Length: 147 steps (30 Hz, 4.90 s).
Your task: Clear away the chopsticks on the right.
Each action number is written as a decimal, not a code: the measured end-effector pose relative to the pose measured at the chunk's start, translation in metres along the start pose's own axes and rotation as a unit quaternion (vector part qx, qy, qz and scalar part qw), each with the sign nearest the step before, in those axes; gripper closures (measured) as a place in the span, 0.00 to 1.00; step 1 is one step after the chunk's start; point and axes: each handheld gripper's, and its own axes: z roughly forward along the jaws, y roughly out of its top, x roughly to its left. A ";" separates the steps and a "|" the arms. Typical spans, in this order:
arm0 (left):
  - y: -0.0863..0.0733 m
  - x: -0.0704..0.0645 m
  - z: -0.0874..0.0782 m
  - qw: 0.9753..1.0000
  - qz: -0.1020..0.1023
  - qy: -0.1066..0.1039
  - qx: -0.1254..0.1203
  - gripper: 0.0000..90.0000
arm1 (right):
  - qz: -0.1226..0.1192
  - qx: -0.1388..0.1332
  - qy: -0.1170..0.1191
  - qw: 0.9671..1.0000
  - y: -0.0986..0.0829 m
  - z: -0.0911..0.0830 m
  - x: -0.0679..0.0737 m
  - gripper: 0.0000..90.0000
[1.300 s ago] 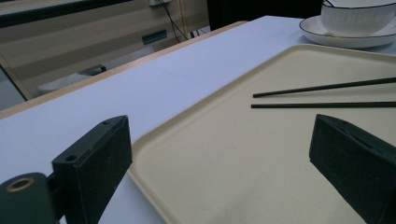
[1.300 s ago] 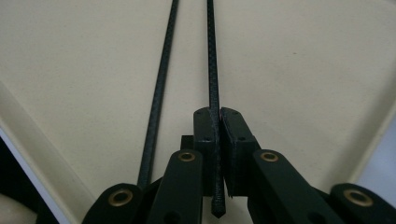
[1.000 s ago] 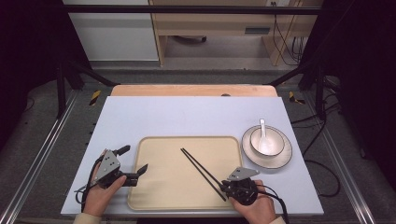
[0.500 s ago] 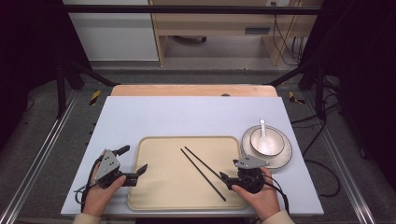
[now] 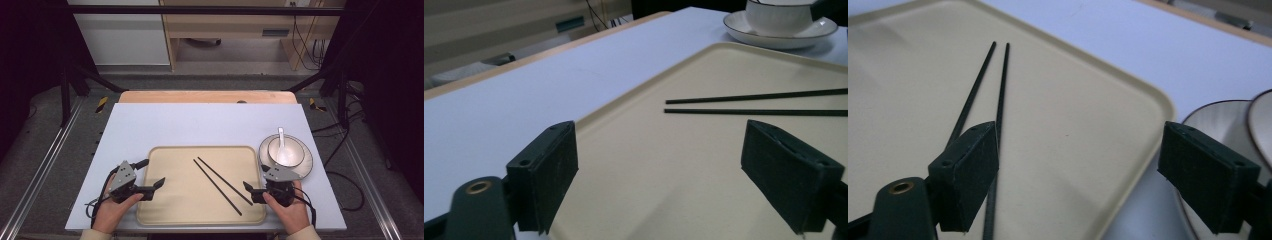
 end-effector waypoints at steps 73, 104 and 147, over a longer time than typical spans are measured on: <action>0.069 -0.063 0.207 0.977 0.022 -0.075 0.198 0.99 | 0.015 -0.048 -0.033 0.998 -0.034 -0.035 -0.040 0.09; 0.073 -0.116 0.191 0.958 0.076 -0.158 0.227 0.99 | 0.018 -0.043 -0.033 0.998 -0.034 -0.035 -0.040 0.10; 0.077 -0.136 0.204 0.955 0.089 -0.194 0.208 0.99 | 0.019 -0.042 -0.032 0.998 -0.034 -0.034 -0.041 0.10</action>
